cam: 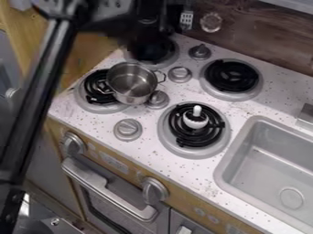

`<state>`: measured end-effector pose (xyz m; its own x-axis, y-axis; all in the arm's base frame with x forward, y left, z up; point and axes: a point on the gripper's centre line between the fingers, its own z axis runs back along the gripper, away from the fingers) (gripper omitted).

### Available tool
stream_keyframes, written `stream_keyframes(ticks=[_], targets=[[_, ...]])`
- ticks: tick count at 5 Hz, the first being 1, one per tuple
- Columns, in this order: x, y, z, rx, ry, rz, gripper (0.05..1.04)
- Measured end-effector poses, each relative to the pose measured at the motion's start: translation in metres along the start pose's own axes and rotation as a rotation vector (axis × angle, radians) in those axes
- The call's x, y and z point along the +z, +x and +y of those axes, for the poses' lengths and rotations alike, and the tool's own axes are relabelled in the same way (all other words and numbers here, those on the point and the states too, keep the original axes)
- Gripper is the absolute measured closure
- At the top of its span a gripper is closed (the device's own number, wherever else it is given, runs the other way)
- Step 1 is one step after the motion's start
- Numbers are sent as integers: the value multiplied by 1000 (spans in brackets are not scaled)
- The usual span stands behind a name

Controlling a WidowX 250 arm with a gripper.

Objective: Put the blue spoon on the upper left burner

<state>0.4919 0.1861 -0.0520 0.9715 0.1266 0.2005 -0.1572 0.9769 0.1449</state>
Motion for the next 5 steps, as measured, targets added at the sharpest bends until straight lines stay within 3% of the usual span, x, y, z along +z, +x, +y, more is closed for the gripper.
stream_keyframes(ticks=[1,2,3,4,5], targets=[[44,-4,-5,22,-6,-89,90],[81,-22,-21,29,-42,-152,90],[92,-50,-33,20,-39,-70,89],[98,-92,-48,63,25,73,90],[105,-92,-57,43,33,63,90]])
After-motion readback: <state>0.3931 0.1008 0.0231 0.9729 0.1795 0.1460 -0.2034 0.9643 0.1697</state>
